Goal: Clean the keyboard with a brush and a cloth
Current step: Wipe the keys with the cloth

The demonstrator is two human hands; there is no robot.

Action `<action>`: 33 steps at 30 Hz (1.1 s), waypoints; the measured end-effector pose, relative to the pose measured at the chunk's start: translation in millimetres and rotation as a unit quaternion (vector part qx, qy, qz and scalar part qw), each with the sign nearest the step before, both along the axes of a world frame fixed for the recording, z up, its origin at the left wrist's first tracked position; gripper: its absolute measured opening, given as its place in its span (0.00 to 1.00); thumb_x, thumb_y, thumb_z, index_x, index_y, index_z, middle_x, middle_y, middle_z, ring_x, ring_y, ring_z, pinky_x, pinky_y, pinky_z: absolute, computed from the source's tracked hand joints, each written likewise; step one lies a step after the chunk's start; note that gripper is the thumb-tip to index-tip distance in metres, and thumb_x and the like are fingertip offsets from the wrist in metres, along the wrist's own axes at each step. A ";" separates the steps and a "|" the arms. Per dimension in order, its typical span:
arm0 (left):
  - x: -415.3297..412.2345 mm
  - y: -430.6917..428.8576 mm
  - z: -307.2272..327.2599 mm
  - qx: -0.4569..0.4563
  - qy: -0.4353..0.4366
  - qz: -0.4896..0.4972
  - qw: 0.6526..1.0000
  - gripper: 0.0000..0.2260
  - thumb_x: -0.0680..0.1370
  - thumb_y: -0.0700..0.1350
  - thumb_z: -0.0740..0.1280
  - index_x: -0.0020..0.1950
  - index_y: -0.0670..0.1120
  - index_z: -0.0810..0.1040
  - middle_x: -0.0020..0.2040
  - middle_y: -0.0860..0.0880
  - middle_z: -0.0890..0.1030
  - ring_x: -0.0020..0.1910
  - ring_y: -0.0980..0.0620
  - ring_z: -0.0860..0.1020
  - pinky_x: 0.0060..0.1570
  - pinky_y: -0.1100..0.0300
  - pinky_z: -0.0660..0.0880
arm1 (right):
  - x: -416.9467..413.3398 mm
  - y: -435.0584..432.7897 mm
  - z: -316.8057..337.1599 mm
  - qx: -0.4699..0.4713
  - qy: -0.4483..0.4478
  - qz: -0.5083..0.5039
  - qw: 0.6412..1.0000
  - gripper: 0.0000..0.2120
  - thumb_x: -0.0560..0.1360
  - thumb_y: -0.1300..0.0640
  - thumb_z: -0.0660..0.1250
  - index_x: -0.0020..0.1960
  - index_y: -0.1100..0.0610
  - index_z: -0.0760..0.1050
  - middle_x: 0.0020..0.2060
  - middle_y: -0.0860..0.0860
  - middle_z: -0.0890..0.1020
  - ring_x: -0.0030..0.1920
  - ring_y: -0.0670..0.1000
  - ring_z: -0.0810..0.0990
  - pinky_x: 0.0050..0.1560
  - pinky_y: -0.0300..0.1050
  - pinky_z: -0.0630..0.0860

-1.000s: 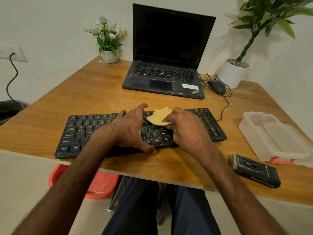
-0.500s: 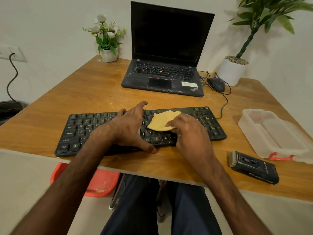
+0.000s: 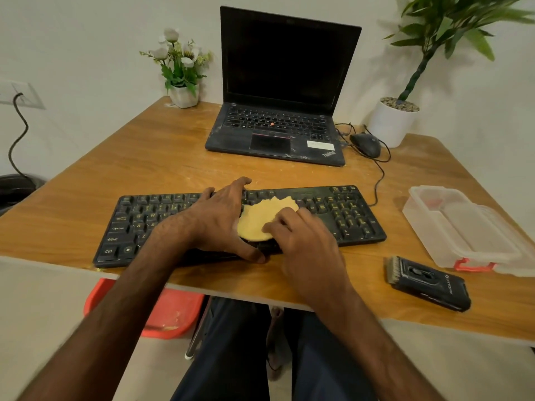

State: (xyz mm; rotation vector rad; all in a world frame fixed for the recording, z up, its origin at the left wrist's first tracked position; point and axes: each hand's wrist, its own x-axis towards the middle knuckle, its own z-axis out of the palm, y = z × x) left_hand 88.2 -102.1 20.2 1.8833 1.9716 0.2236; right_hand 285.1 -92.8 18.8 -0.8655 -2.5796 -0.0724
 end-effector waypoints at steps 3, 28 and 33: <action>-0.6 -0.8 0.4 -0.001 -0.003 0.000 1.000 0.66 0.58 0.71 0.77 0.80 0.51 0.39 0.80 0.46 0.59 0.79 0.48 0.57 0.79 0.43 0.44 | 15.4 8.2 -6.7 0.037 -0.009 -0.010 0.999 0.14 0.70 0.64 0.63 0.53 0.58 0.82 0.46 0.54 0.80 0.45 0.53 0.79 0.42 0.47 0.78; -1.3 -3.3 0.2 0.008 -0.018 0.004 1.000 0.65 0.51 0.74 0.75 0.78 0.54 0.44 0.76 0.49 0.66 0.75 0.51 0.63 0.78 0.44 0.49 | -1.3 -4.4 -16.0 0.024 0.041 0.038 0.998 0.16 0.73 0.62 0.59 0.55 0.58 0.81 0.48 0.54 0.80 0.46 0.54 0.77 0.41 0.47 0.76; 3.1 -7.1 5.5 0.007 -0.013 0.012 1.000 0.62 0.60 0.67 0.80 0.80 0.51 0.43 0.79 0.47 0.61 0.78 0.46 0.58 0.79 0.46 0.46 | 31.6 25.4 -16.8 0.038 0.065 -0.080 0.994 0.20 0.68 0.70 0.69 0.57 0.55 0.81 0.52 0.52 0.79 0.53 0.52 0.76 0.49 0.51 0.79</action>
